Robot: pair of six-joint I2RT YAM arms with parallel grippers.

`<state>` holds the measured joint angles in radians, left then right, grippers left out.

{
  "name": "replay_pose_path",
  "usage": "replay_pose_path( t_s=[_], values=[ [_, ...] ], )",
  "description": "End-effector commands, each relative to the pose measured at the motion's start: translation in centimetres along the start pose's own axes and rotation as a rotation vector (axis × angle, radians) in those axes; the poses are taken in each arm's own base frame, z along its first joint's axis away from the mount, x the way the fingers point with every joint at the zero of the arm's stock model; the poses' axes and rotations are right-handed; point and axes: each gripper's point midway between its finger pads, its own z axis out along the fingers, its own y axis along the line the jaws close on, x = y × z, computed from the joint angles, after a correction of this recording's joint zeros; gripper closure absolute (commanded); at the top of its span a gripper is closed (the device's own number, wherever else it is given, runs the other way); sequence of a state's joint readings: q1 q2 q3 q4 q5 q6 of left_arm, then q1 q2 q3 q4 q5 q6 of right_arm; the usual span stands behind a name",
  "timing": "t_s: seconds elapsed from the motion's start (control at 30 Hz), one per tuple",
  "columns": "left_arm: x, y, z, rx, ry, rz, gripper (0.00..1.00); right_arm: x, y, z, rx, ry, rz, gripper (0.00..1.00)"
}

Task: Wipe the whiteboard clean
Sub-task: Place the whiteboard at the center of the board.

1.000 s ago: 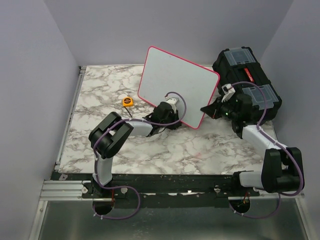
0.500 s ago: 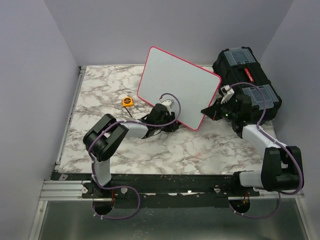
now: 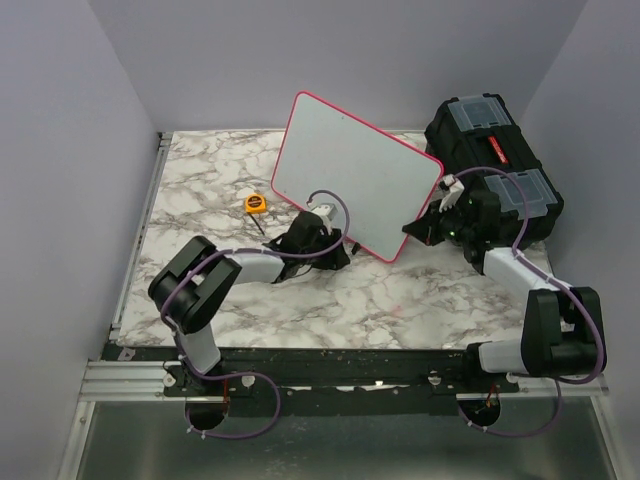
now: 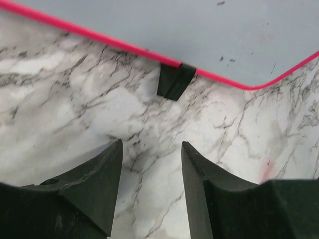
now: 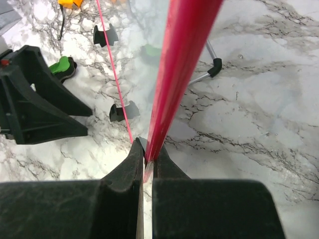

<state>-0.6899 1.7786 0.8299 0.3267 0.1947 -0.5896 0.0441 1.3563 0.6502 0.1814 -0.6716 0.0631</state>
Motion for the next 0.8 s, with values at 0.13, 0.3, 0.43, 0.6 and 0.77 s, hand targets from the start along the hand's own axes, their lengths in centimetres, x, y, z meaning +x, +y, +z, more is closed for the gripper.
replay_pose_path(
  t_s=[0.13, 0.3, 0.43, 0.6, 0.77],
  values=[
    [-3.6, 0.9, -5.3, 0.004, -0.104, -0.027, 0.51, 3.8, -3.2, -0.3, 0.128, 0.159, -0.024, 0.99],
    [-6.0, 1.3, -7.6, 0.000, -0.160, -0.008, 0.51, 3.3, -3.2, -0.3, 0.143, 0.152, 0.008, 0.84],
    [-6.6, 1.5, -8.7, -0.006, -0.180, 0.001, 0.51, 3.0, -3.7, -0.2, 0.165, 0.147, 0.031, 0.80],
    [-6.4, 1.9, -9.4, -0.010, -0.190, 0.000, 0.51, 2.7, -4.0, -0.2, 0.180, 0.146, 0.039, 0.75],
    [-5.9, 2.2, -9.9, -0.015, -0.193, 0.002, 0.51, 2.4, -3.7, -1.0, 0.181, 0.154, 0.020, 0.50]
  ],
)
